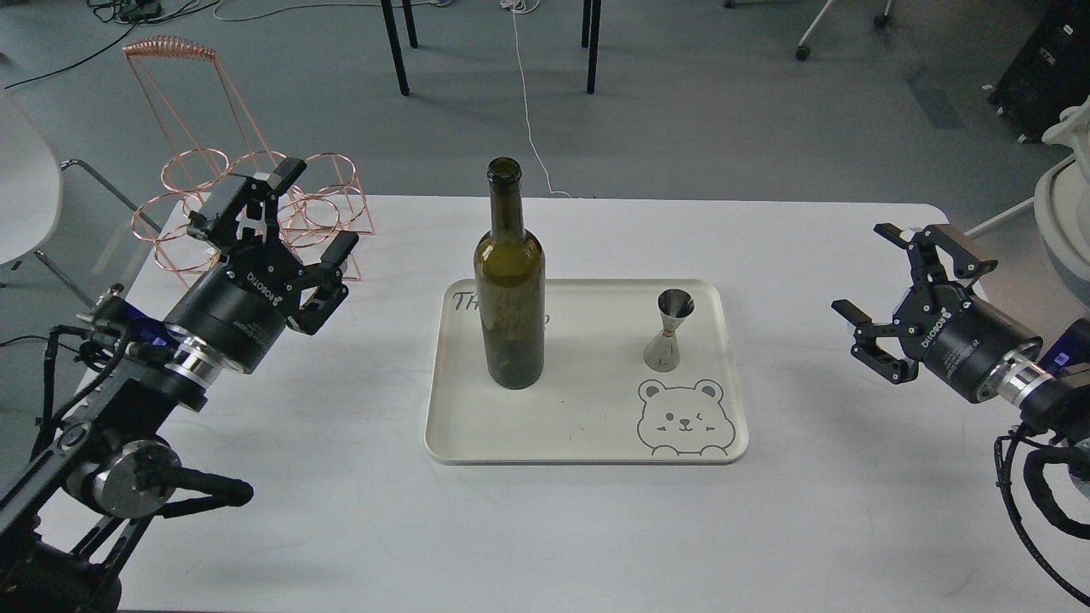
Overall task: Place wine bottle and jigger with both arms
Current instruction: 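Move the right gripper inward toward the metal jigger on the tray, then close the right gripper on the metal jigger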
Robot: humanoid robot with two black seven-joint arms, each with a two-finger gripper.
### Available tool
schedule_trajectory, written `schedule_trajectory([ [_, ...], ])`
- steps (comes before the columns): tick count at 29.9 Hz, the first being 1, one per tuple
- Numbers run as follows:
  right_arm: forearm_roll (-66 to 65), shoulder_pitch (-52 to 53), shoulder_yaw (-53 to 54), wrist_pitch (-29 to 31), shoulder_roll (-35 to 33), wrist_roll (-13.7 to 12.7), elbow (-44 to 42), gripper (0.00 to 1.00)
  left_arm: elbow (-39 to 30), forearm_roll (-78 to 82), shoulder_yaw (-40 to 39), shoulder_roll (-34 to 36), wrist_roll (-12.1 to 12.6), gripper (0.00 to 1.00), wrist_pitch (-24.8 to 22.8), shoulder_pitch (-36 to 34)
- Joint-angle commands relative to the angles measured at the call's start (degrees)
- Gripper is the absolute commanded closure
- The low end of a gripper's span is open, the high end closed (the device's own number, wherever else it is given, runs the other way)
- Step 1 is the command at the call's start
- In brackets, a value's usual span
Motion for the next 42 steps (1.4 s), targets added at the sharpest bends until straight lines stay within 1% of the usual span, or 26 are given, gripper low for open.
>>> schedule_trajectory([
  [1, 0.0, 0.0, 0.0, 0.0, 0.2, 0.0, -0.4, 0.01, -0.1, 0.1, -0.1, 0.0, 0.0, 0.02, -0.1, 0.0],
  [6, -2.2, 0.1, 0.3, -0.1, -0.1, 0.0, -0.5, 0.01, 0.3, -0.3, 0.0, 0.0, 0.0, 0.02, -0.3, 0.0],
  [8, -9.0, 0.2, 1.1, -1.0, -0.5, 0.0, -0.5, 0.01, 0.9, 0.0, -0.1, 0.0, -0.4, 0.02, -0.3, 0.0],
  [10, -18.9, 0.4, 1.6, -3.3, -1.2, 0.0, 0.1, 0.01, 1.1, 0.2, -0.2, 0.4, -2.2, 0.02, -0.3, -0.2],
  [12, -30.2, 0.4, 2.2, -7.0, -2.8, 0.0, 0.9, 0.01, 1.1, 0.7, -0.2, 1.5, -4.2, 0.02, -0.3, -0.4],
  [14, -40.5, 0.4, 2.9, -10.7, -3.6, 0.0, 1.7, 0.01, 1.1, 0.7, -0.2, 2.3, -5.5, 0.02, -0.3, -0.5],
  [16, -51.8, 0.4, 2.7, -14.3, -3.8, 0.0, 1.7, 0.01, 1.1, 0.7, -0.2, 2.3, -7.7, 0.02, -0.2, -0.5],
  [17, -59.8, 0.4, 2.6, -17.1, -3.7, 0.0, 1.3, 0.01, 1.1, 0.7, -0.2, 2.4, -9.1, 0.02, -0.2, -0.5],
  [18, -67.5, 0.4, 2.6, -20.0, -3.4, 0.0, 0.6, 0.01, 1.1, 0.7, -0.1, 2.5, -9.9, 0.02, -0.2, -0.5],
  [20, -79.4, -0.1, 2.5, -25.6, -2.9, 0.0, -1.3, 0.01, 1.1, 0.7, 0.0, 2.5, -10.2, 0.02, -0.2, -0.5],
  [22, -88.7, 0.0, 2.2, -31.1, -1.1, 0.0, -2.5, 0.01, 1.1, 0.7, 0.0, 2.2, -10.3, 0.02, -0.2, -0.5],
  [25, -98.6, 0.4, 2.1, -36.0, 3.9, 0.0, -7.3, 0.02, 1.1, 0.7, 0.2, 2.2, -10.3, 0.02, -0.2, -0.5],
  [28, -104.8, 1.0, 2.1, -39.4, 7.8, 0.0, -14.5, 0.02, 1.0, 0.7, 0.2, 2.2, -10.3, 0.02, -0.1, -0.5],
  [33, -109.2, 1.1, 2.1, -39.8, 18.7, 0.0, -25.5, 0.03, 0.5, 0.7, -0.1, 2.5, -10.3, 0.02, -0.2, -0.6],
  [36, -109.3, 1.1, 2.1, -39.8, 24.2, 0.0, -28.0, 0.04, 0.4, 0.7, -0.1, 2.6, -10.3, 0.02, -0.2, -0.6],
  [39, -109.7, 1.0, 2.0, -39.8, 27.1, 0.0, -30.1, 0.05, 0.4, 0.7, -0.2, 2.8, -10.3, 0.02, -0.2, -0.7],
  [42, -109.9, 1.2, 1.8, -39.8, 30.2, 0.0, -32.3, 0.07, 0.4, 0.7, -0.2, 2.9, -10.3, 0.02, -0.2, -0.6],
])
